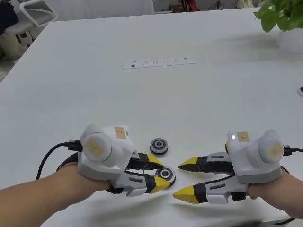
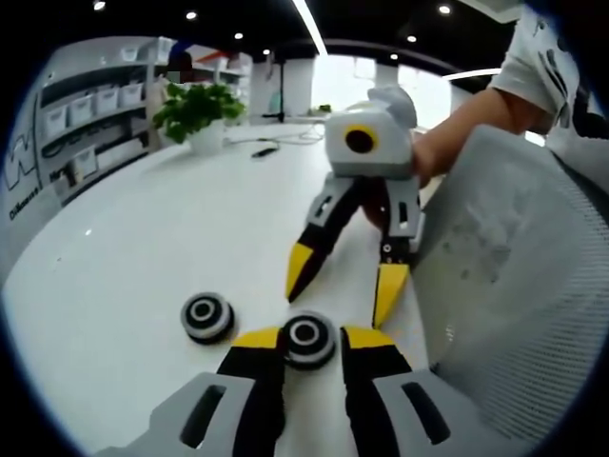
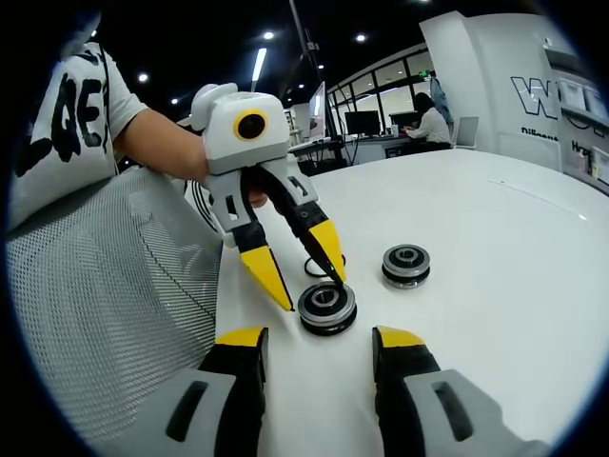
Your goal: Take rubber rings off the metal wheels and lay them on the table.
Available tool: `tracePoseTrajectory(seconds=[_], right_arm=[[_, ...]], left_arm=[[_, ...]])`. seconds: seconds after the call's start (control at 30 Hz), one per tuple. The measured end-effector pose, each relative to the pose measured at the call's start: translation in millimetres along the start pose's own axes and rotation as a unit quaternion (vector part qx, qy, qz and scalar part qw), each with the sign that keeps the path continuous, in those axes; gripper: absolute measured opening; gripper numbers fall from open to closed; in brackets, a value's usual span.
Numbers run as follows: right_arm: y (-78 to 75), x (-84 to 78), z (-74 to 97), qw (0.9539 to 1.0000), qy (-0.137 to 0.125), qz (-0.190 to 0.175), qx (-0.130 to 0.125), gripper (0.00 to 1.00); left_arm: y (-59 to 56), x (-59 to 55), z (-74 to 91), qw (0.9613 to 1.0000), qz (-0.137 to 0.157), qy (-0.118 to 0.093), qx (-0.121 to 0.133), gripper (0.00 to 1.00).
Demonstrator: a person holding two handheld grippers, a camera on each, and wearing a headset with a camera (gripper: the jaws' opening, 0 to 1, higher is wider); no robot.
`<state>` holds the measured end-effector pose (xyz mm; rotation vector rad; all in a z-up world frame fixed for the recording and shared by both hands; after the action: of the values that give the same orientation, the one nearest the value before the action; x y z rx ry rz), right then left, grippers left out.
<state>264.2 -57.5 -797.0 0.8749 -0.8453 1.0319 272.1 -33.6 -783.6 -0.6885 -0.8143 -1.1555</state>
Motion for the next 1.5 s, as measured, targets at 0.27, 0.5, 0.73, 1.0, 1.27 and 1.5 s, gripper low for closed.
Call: tracePoseTrajectory(seconds=[0.27,0.5,0.73,1.0,1.27,1.5], right_arm=[[-0.5,0.5,0.6,1.0,-0.002,0.0,-0.002,0.41],[-0.3,0.9,0.4,1.0,-0.003,0.0,-0.002,0.4],[-4.0,4.5,0.6,0.9999,-0.01,-0.005,-0.007,0.38],[-6.9,8.0,-0.4,0.9999,-0.011,-0.003,-0.006,0.37],[-7.7,8.4,-4.1,1.0,-0.008,-0.004,-0.001,0.35],[-9.3,8.2,-4.7,0.9999,-0.007,-0.008,0.001,0.31]], left_arm=[[1.4,-2.0,-1.4,1.0,-0.002,0.002,0.005,0.18],[3.4,-1.7,-1.6,0.9999,-0.007,0.002,0.013,0.15],[3.2,-1.8,-1.5,0.9996,-0.02,0.005,0.017,0.14],[4.0,-2.2,-1.5,0.9996,-0.022,0.003,0.018,0.14],[4.0,-2.8,-1.8,0.9995,-0.024,0.002,0.02,0.14],[3.8,-2.8,-1.6,0.9995,-0.026,0.001,0.021,0.14]])
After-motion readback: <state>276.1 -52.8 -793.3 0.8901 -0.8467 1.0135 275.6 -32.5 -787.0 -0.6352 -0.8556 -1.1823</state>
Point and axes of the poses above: the centre of the closed fingertips' face, and the gripper's own axes: z roughly backward along the fingers, y roughly to its left, x roughly out of its top, the point moved 1 cm from there along z, roughly backward along the fingers, and after that the axes turned 2 degrees about -y, right-handed, at the moved point
